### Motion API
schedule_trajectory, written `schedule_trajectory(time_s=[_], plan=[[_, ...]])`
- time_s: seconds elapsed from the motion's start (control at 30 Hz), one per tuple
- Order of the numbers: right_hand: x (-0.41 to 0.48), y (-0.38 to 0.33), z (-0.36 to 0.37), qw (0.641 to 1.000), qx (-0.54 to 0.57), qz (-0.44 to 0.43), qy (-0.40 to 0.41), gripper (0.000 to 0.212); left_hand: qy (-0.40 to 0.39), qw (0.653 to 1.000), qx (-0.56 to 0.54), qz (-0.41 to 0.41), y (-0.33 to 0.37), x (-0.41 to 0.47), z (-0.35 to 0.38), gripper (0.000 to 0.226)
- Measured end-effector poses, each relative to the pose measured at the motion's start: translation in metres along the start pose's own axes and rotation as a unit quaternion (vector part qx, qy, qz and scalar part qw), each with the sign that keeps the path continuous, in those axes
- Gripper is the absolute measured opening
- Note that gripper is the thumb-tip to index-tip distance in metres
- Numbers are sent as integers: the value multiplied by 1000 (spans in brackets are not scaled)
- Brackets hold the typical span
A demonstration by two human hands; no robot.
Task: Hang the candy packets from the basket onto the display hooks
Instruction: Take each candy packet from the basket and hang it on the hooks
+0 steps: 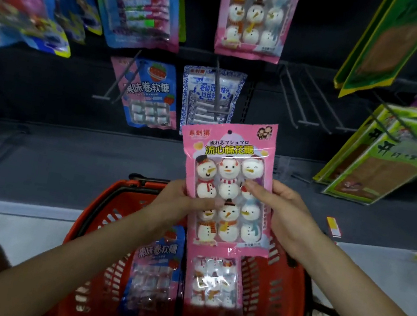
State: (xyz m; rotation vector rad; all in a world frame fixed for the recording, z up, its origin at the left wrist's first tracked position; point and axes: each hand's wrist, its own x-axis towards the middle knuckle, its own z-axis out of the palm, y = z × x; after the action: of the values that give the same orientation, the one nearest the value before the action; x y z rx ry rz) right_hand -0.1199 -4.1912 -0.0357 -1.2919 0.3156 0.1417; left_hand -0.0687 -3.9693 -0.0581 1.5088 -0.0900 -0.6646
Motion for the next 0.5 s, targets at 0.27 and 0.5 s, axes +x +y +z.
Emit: schedule_trajectory(time_s=[0.27, 0.5], plan=[[-5, -28, 6, 991, -53, -120, -2, 50, 41, 995, 36, 84, 50, -5, 2, 35], [-6, -68, -4, 988, 10, -152, 29, 37, 83, 983, 32, 163, 109, 3, 2, 22]])
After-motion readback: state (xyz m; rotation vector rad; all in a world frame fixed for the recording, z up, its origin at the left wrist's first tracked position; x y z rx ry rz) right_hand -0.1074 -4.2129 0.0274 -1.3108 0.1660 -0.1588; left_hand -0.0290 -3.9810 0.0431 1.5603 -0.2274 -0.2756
